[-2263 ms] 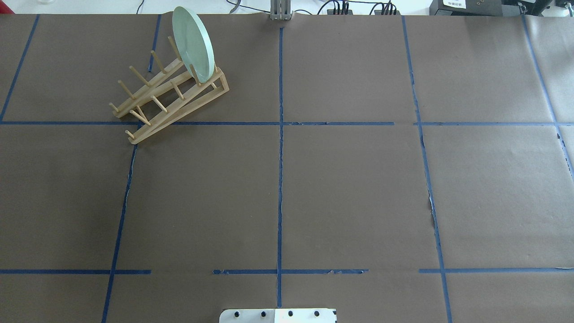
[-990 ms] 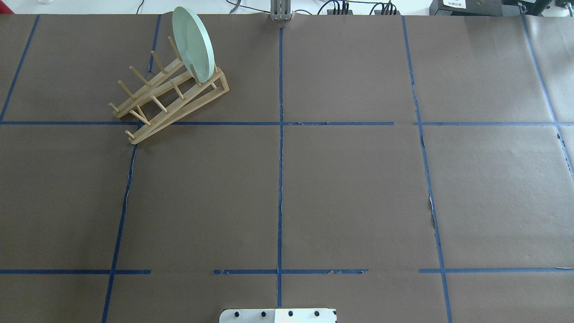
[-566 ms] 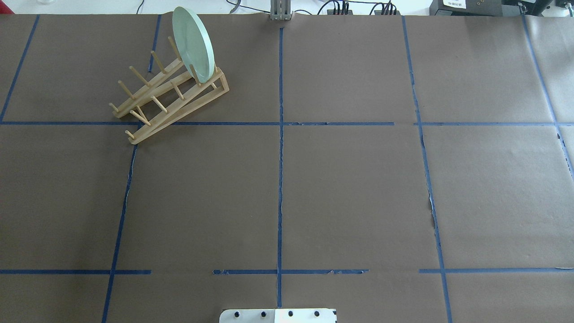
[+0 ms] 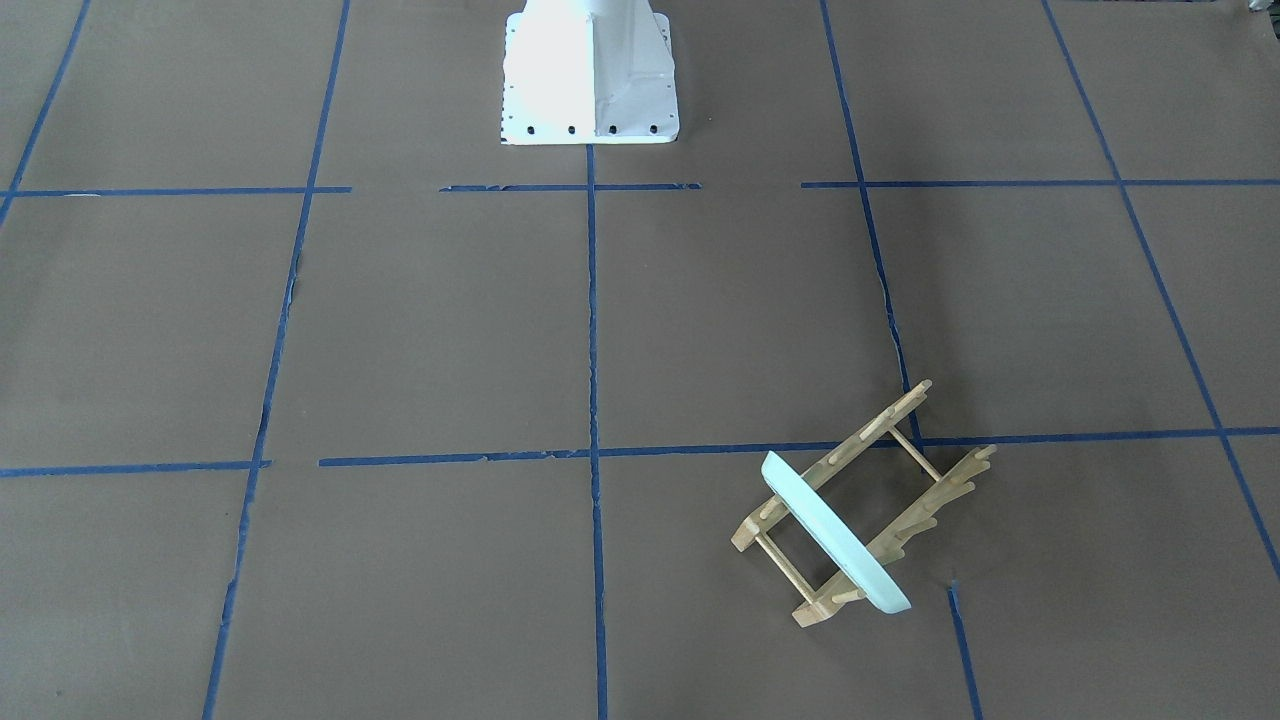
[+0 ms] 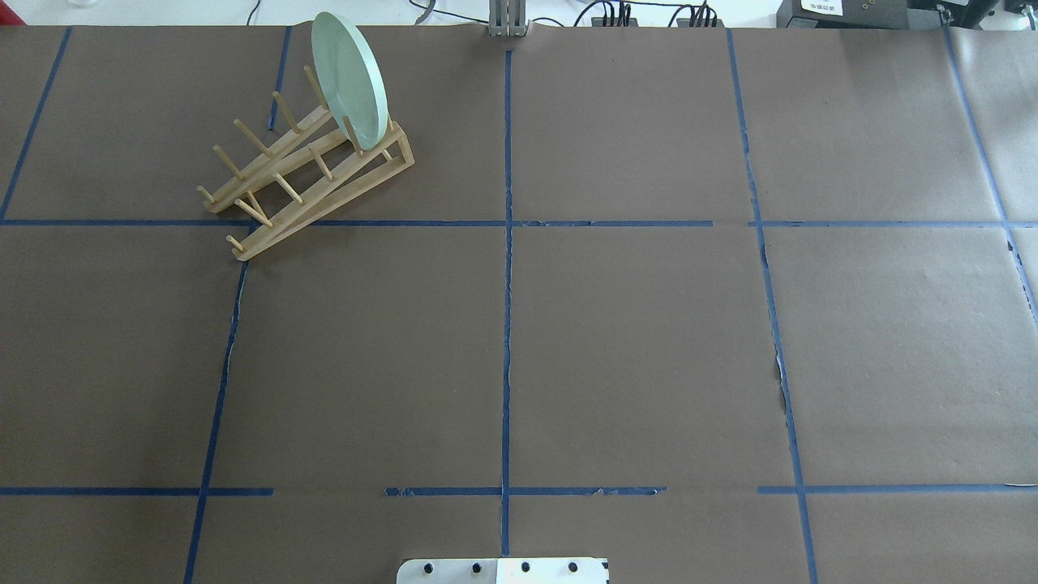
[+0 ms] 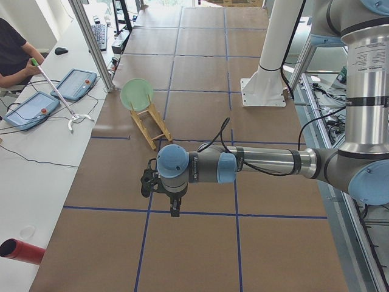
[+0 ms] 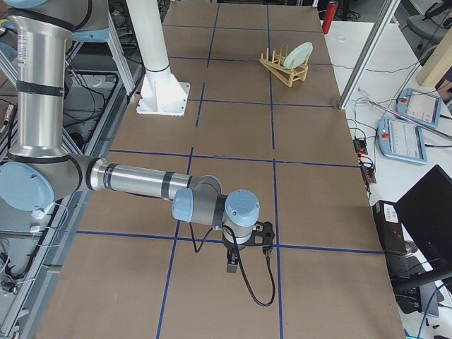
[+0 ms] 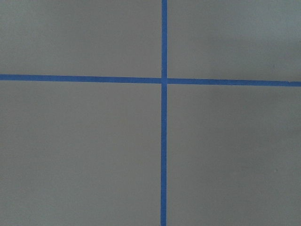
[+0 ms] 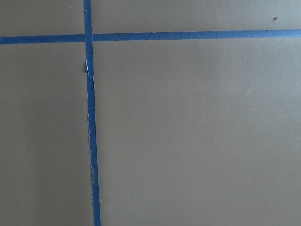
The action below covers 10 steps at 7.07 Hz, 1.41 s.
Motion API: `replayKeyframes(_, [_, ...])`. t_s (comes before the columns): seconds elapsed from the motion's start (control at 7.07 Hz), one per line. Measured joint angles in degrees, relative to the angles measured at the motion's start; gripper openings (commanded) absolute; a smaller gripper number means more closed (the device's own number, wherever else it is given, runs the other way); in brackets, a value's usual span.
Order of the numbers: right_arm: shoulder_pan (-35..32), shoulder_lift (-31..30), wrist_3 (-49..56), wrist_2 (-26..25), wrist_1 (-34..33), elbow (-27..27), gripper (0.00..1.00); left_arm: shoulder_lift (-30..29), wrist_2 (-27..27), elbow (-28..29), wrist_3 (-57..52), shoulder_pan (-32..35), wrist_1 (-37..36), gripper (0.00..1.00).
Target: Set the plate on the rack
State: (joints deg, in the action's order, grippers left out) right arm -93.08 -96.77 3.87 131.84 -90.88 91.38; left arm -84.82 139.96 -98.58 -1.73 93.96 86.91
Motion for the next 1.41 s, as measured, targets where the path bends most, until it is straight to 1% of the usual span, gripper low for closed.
replayKeyframes(0.42, [0.0,0.0,0.0,0.0,0.0,0.0,1.0,-0.3,-4.3,-1.3,-0.6,-1.2,-0.8,1.0])
replayKeyframes(0.85, [0.0,0.0,0.0,0.0,0.0,0.0,1.0,0.2,-4.6,-0.4,-8.1,-1.3,-1.0,1.0])
replayKeyframes(1.13, [0.0,0.0,0.0,0.0,0.0,0.0,1.0,0.2,-4.4,-0.3,-9.1,-1.3,-1.3,1.0])
replayKeyframes(1.41, [0.0,0.0,0.0,0.0,0.0,0.0,1.0,-0.3,-4.4,-0.4,-9.2,-1.3,-3.3,1.0])
